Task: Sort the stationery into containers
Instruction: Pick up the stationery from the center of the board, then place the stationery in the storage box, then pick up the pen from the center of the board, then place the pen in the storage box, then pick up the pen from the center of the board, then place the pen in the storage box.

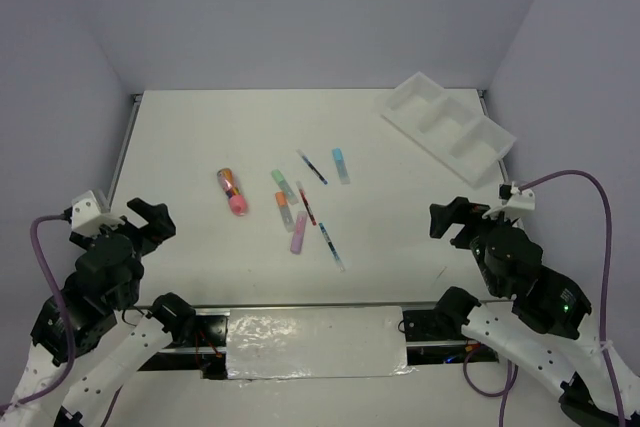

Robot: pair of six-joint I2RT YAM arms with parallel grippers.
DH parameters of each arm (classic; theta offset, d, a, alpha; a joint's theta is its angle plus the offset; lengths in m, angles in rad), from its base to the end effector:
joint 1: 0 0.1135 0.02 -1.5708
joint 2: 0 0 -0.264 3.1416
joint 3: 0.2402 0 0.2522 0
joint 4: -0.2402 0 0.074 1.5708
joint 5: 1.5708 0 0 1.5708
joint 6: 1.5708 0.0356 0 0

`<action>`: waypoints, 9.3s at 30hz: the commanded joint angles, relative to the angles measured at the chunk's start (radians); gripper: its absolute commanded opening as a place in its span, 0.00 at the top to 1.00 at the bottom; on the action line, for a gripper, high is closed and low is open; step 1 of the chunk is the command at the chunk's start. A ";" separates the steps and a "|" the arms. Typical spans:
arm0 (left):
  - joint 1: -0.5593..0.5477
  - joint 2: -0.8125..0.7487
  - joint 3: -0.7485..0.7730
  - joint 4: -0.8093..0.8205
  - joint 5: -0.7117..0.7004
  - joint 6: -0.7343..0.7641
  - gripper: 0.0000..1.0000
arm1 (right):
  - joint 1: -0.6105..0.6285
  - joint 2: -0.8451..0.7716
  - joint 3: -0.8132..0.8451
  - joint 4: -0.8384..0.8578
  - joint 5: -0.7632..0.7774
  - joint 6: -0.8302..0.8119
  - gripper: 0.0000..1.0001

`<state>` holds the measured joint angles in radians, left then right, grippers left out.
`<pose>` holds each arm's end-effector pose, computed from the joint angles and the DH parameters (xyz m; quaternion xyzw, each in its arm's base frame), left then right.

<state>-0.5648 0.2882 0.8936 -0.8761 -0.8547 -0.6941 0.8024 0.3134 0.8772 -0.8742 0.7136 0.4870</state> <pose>0.0380 0.0077 0.3512 -0.2971 0.7067 -0.0576 0.6395 0.0445 0.0125 0.3457 0.0844 0.7800 0.1063 0.6109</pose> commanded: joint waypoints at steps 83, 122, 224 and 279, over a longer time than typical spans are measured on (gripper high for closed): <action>0.082 0.124 -0.042 0.166 0.223 0.176 0.01 | -0.988 1.337 0.529 0.393 -0.465 -0.242 1.00; 0.060 0.163 -0.050 0.193 0.309 0.211 0.01 | -0.987 1.615 0.879 0.277 -0.296 -0.225 0.16; 0.091 0.212 -0.045 0.172 0.250 0.189 0.01 | -0.169 1.604 0.837 0.461 -0.583 -0.248 0.35; 0.095 0.238 -0.050 0.189 0.298 0.212 0.01 | -0.627 1.822 1.066 0.609 -0.629 -0.028 0.96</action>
<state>-0.4744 0.5137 0.8440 -0.7296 -0.5621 -0.4992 0.1738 2.1326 1.8832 -0.1802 -0.0719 0.4374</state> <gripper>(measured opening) 0.994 0.329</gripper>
